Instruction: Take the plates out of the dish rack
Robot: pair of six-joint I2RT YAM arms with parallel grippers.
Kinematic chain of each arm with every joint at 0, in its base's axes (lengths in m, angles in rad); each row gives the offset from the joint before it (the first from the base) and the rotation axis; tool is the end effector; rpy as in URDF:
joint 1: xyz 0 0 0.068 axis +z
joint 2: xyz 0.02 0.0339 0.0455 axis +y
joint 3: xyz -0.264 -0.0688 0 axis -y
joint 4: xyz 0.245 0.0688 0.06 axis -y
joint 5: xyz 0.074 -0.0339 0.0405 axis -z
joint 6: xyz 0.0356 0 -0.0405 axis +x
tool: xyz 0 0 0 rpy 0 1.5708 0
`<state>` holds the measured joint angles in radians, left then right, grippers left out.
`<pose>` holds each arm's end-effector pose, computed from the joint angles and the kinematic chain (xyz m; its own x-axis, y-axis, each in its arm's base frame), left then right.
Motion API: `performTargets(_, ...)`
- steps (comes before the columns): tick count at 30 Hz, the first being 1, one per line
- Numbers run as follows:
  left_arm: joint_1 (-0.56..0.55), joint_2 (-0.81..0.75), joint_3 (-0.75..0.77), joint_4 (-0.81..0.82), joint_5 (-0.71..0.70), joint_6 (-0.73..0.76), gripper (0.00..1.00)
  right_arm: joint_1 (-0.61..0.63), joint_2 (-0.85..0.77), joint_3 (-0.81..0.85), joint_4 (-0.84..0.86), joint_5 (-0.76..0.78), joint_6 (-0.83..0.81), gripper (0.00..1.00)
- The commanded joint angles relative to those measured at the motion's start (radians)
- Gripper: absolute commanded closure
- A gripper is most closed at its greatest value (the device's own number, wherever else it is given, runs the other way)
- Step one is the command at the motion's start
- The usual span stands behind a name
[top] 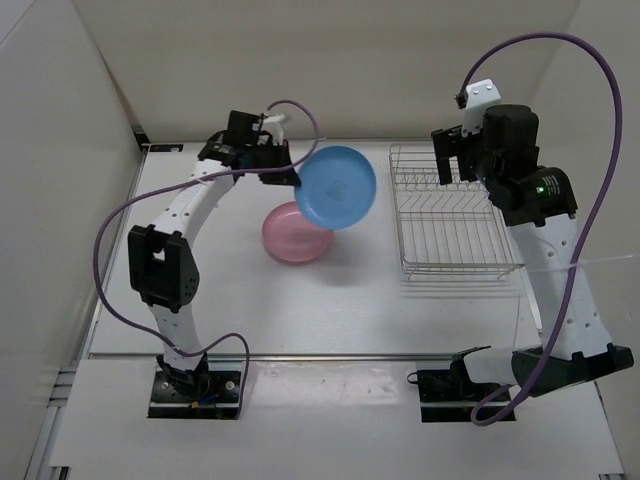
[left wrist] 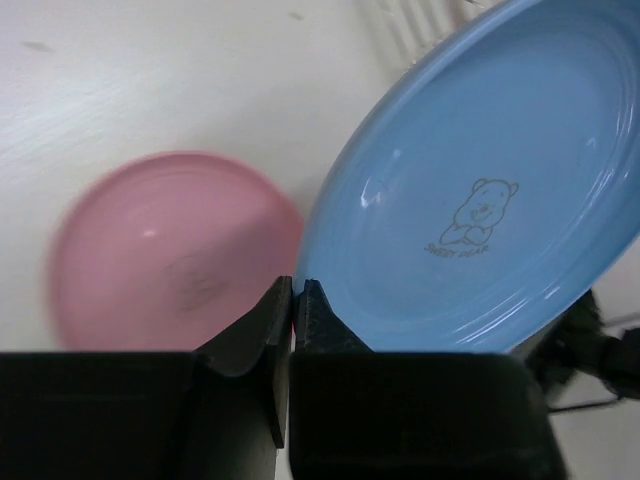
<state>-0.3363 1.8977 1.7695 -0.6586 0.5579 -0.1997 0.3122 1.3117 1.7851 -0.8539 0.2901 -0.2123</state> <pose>0.3988 -0.1594 0.3179 -0.7807 0.0946 -0.6177 0.4877 0.7104 -0.5075 0.2348 0.0651 0.4936 -0.3367 -0.3208 -0.8852 -0.1151 0.9471 -0.2995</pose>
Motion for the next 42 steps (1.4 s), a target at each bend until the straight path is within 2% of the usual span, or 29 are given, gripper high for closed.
performTargets(1,0.083,-0.098,0.028,-0.101,-0.167,0.106,0.89,-0.019,-0.048,-0.029,0.062,0.046,0.016,0.02)
performTargets(4,0.138,-0.036,0.047,-0.183,-0.251,0.166,0.89,-0.019,-0.071,-0.055,0.072,0.046,0.016,0.02)
performTargets(12,0.172,0.049,-0.027,-0.3,-0.283,0.212,0.89,-0.019,-0.08,-0.075,0.081,0.055,0.016,0.02)
performTargets(18,0.163,0.092,-0.076,-0.303,-0.283,0.212,0.89,-0.019,-0.089,-0.105,0.081,0.037,0.016,0.02)
performTargets(26,0.163,0.156,-0.028,-0.306,-0.242,0.212,0.89,-0.019,-0.098,-0.105,0.081,0.017,0.016,0.02)
performTargets(35,0.163,0.218,0.1,-0.297,-0.19,0.194,0.89,-0.019,-0.098,-0.115,0.081,0.007,0.007,0.02)
performTargets(42,0.143,0.256,0.09,-0.297,-0.177,0.194,0.89,-0.019,-0.098,-0.124,0.081,0.007,0.007,0.02)
